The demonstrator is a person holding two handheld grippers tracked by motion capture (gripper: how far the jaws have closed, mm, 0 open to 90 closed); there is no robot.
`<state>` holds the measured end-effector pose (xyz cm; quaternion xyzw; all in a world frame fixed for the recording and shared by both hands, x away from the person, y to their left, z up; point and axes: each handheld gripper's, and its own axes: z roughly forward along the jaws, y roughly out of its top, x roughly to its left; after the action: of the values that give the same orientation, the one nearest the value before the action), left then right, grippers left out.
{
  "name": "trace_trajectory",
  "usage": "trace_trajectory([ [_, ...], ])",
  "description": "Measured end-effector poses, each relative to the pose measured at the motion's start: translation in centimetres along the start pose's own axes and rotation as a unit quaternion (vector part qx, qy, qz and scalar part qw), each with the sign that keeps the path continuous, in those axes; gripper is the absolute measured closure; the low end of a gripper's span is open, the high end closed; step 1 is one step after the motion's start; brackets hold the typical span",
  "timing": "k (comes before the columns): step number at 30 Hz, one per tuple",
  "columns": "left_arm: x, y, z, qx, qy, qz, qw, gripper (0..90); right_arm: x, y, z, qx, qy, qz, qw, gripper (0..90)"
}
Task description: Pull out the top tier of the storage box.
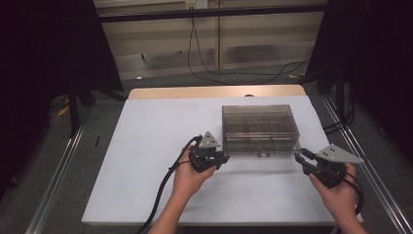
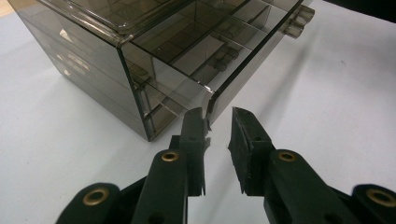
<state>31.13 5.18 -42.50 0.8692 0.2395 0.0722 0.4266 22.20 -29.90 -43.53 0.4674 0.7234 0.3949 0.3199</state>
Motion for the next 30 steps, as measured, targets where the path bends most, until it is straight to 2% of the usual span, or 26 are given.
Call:
trace_trajectory([
  [20,-0.28,-0.14,-0.24,0.007,-0.004,0.002,1.0000,75.5,0.23,-0.16,-0.45,0.001,0.005,0.004,1.0000,67.2],
  [30,-0.50,-0.29,-0.27,0.003,-0.008,0.001,1.0000,75.5,0.34,-0.28,-0.67,0.000,0.005,0.005,1.0000,65.7],
])
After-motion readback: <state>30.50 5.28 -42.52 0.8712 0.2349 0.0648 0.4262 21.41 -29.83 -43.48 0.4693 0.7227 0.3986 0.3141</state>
